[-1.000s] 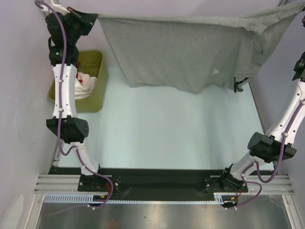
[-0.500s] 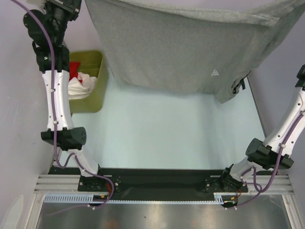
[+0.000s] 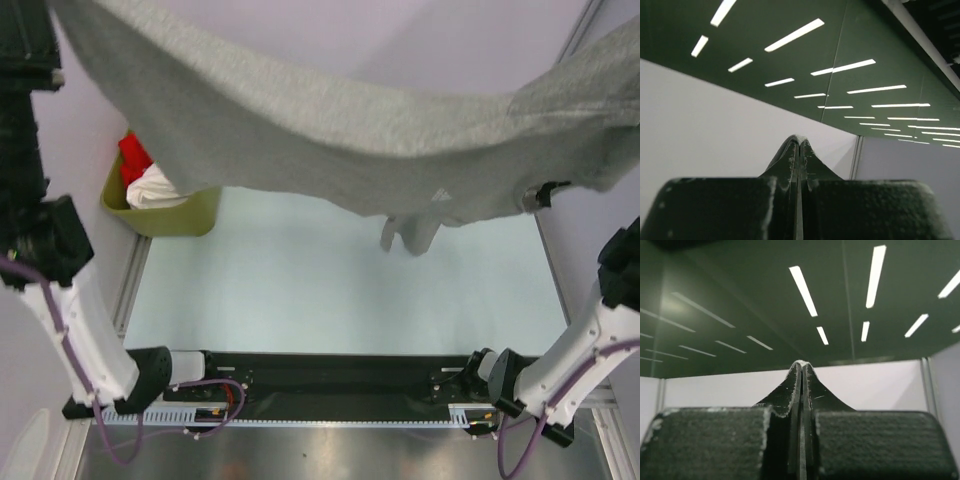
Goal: Fold and stack the t-shirts
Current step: Flatten the tshirt out
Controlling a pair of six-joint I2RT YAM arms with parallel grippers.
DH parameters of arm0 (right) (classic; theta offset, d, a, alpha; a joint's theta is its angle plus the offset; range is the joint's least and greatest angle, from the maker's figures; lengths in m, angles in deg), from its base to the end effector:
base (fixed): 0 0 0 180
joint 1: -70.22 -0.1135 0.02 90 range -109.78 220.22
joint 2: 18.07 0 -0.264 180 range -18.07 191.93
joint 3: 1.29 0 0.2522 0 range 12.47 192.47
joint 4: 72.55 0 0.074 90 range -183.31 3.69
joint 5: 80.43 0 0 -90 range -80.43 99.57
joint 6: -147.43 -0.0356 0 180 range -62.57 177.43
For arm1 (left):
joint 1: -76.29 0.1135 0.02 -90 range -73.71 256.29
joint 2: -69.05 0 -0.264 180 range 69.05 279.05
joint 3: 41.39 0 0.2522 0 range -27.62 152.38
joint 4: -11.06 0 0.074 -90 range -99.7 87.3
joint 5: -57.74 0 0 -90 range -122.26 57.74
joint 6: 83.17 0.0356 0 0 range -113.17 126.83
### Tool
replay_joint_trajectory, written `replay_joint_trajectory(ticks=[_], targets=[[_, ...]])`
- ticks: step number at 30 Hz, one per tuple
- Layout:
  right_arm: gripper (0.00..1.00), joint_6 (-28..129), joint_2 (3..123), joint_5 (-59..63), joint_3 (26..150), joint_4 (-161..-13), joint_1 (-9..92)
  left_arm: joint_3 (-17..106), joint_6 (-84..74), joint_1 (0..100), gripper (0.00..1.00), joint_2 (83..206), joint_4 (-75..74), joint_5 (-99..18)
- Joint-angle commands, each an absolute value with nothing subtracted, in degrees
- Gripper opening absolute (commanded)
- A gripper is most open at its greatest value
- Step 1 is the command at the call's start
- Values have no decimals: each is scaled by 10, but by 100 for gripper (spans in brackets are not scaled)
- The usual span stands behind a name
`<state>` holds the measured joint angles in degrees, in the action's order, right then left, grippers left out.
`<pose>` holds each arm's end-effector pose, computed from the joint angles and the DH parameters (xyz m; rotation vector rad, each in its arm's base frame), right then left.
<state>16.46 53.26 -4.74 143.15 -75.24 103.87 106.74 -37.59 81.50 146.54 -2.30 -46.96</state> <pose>0.0424 -0.0177 0.7072 0.0094 0.4208 0.1685 0.1054 0.0005 0.7004 -0.0121 0.6348 -0.7351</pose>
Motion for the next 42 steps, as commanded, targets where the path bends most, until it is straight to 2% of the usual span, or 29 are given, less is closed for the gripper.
replay_joint_trajectory(ticks=[1, 10, 13, 16, 20, 27, 32, 37, 42], targets=[[0, 241, 507, -18, 1450, -755, 1000, 1061, -318, 822, 0, 1411, -58, -443], [0, 411, 403, 36, 1420, -795, 854, 1047, -269, 821, 0, 1306, -127, -380], [0, 433, 385, 48, 1374, -790, 818, 980, -281, 821, 0, 1285, -117, -371], [0, 460, 377, 61, 1297, -780, 798, 855, -296, 822, 0, 1257, -41, -378], [0, 496, 390, 75, 1193, -753, 793, 727, -306, 821, 0, 1277, 31, -377], [0, 518, 459, 77, 1003, -644, 803, 591, -317, 815, 0, 1400, 171, -381], [0, 472, 543, 61, 883, -576, 844, 533, -311, 786, 0, 1543, 265, -389], [0, 456, 634, 54, 838, -546, 853, 579, -289, 735, 0, 1690, 261, -393], [0, 456, 737, 28, 843, -543, 871, 718, -266, 701, 0, 1863, 196, -402]])
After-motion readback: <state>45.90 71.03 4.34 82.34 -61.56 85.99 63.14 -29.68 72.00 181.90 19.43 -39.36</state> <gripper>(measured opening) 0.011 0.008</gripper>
